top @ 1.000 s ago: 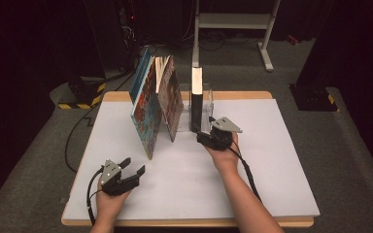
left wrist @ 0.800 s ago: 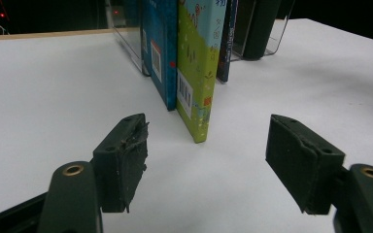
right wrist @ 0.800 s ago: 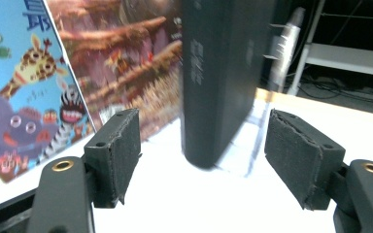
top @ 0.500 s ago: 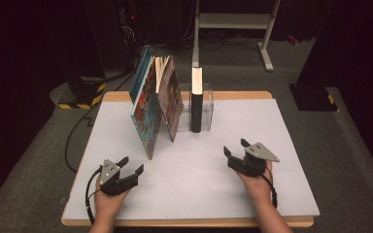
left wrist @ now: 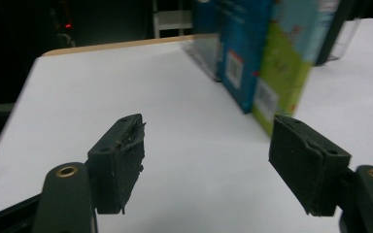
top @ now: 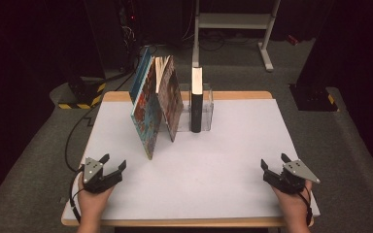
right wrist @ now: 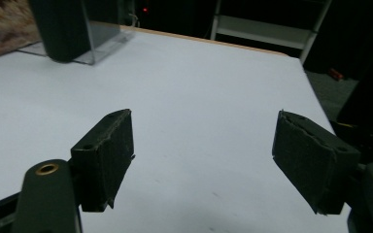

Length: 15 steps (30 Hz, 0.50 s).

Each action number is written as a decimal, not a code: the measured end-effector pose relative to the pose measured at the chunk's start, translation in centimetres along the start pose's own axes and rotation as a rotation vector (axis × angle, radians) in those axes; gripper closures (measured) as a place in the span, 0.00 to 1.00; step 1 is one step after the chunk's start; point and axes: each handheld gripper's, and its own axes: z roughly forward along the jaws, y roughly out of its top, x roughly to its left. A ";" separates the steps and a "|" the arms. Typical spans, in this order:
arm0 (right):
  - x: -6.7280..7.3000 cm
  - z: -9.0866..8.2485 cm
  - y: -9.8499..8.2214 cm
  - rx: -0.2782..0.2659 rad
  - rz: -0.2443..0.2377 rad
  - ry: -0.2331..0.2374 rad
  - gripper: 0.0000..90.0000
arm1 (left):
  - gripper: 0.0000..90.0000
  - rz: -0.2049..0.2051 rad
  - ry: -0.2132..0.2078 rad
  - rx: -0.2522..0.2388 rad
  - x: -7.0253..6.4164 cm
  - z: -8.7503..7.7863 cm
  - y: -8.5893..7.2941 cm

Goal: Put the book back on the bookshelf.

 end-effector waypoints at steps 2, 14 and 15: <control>-0.4 0.2 -0.2 0.010 0.025 -0.002 0.24 | 0.31 -0.015 0.010 -0.002 0.4 0.0 0.1; 0.1 0.9 -0.4 0.033 0.013 0.005 0.23 | 0.30 -0.017 -0.004 0.005 0.2 0.0 -0.1; 0.2 0.9 -0.4 0.034 0.012 0.005 0.23 | 0.30 -0.020 -0.004 0.006 0.3 0.0 -0.1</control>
